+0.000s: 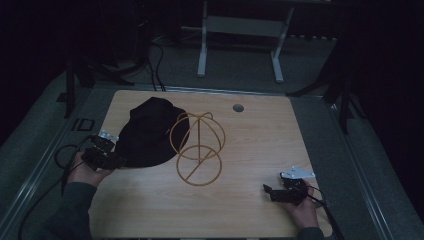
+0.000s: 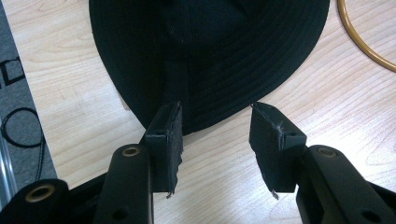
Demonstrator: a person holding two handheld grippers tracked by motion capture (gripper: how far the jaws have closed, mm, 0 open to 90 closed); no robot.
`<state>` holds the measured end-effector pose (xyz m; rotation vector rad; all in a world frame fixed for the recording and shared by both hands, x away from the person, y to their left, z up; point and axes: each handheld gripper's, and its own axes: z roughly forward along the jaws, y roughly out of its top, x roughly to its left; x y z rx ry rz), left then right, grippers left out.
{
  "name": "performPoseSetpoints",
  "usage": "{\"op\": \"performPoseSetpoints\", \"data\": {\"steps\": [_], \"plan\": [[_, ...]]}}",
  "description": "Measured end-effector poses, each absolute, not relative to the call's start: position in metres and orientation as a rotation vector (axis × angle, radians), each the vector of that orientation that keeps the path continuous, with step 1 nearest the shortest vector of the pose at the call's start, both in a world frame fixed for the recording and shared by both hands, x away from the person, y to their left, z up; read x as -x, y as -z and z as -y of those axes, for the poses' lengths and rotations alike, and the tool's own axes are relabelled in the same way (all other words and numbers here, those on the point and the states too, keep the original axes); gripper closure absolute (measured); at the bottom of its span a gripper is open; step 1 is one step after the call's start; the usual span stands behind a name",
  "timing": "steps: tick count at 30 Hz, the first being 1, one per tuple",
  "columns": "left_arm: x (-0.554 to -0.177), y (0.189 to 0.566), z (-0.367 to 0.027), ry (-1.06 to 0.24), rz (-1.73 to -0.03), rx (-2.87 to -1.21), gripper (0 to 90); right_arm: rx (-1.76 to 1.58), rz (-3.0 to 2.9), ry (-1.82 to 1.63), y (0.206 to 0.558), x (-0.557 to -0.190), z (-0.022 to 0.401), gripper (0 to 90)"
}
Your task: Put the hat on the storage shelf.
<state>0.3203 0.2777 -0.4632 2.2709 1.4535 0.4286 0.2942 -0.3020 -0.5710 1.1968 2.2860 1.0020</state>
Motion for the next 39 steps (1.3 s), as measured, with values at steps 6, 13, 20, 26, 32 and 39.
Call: {"op": "performPoseSetpoints", "data": {"steps": [6,13,20,26,32,39], "plan": [[-0.331,0.458,-0.276,-0.427,-1.439,-2.314,54.0,-1.198,-2.285,-1.002,0.571,-0.294,0.302,14.6],[-0.341,0.448,-0.27,-0.427,-1.4,-2.361,53.5,-1.2,-2.285,-1.002,0.571,-0.294,0.302,14.6],[-0.354,0.441,-0.265,-0.434,-1.389,-2.413,52.0,-1.2,-2.285,-1.002,0.571,-0.294,0.302,14.6],[-0.366,0.435,-0.266,-0.413,-1.391,-2.438,51.6,-1.199,-2.285,-1.002,0.571,-0.294,0.302,14.6],[-0.378,0.428,-0.272,-0.395,-1.406,-2.438,48.4,-1.2,-2.285,-1.002,0.571,-0.294,0.302,14.6],[-0.388,0.422,-0.269,-0.377,-1.406,-2.454,46.8,-1.199,-2.285,-1.002,0.571,-0.294,0.302,14.6]]}}
